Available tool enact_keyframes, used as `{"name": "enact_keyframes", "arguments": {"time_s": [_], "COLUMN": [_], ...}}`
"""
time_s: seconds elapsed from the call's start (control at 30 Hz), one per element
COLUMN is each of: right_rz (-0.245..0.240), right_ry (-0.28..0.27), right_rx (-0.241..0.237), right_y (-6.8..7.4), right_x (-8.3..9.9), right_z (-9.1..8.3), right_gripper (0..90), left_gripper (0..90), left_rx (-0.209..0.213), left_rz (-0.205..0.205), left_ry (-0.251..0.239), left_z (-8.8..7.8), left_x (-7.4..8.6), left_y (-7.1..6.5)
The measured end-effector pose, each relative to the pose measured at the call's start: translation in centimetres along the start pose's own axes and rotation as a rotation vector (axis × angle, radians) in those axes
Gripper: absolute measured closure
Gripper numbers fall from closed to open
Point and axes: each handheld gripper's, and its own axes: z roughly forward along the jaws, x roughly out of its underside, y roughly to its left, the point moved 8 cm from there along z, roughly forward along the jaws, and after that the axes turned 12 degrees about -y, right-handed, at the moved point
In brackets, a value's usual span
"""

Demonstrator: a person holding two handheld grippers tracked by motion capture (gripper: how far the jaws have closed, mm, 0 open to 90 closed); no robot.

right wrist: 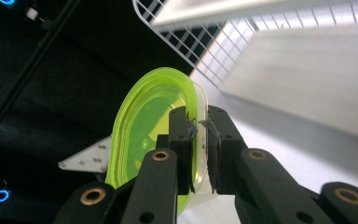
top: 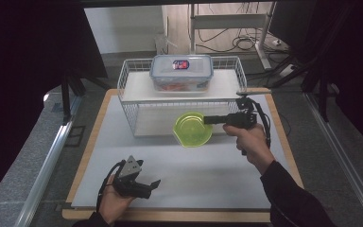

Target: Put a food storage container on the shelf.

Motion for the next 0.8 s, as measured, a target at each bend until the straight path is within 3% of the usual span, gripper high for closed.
{"name": "enact_keyframes", "arguments": {"time_s": [0.43, 0.57, 0.8], "right_rz": [-0.027, -0.034, -0.012], "right_ry": [-0.136, -0.184, -0.271], "right_rx": [0.000, 0.024, 0.108], "right_y": [4.3, 4.9, 4.3], "right_x": [-8.4, -10.8, -14.4], "right_z": [-1.6, -1.1, 0.9], "right_gripper": [81.2, 81.2, 81.2], "left_gripper": [4.6, 4.6, 4.6], "left_rx": [0.004, 0.005, 0.007], "left_rz": [-0.006, -0.008, -0.008], "left_ry": [0.007, 0.009, 0.008], "left_z": [0.2, 0.2, 0.2], "left_x": [0.1, 0.1, 0.1], "left_y": [-0.1, -0.1, -0.1]}}
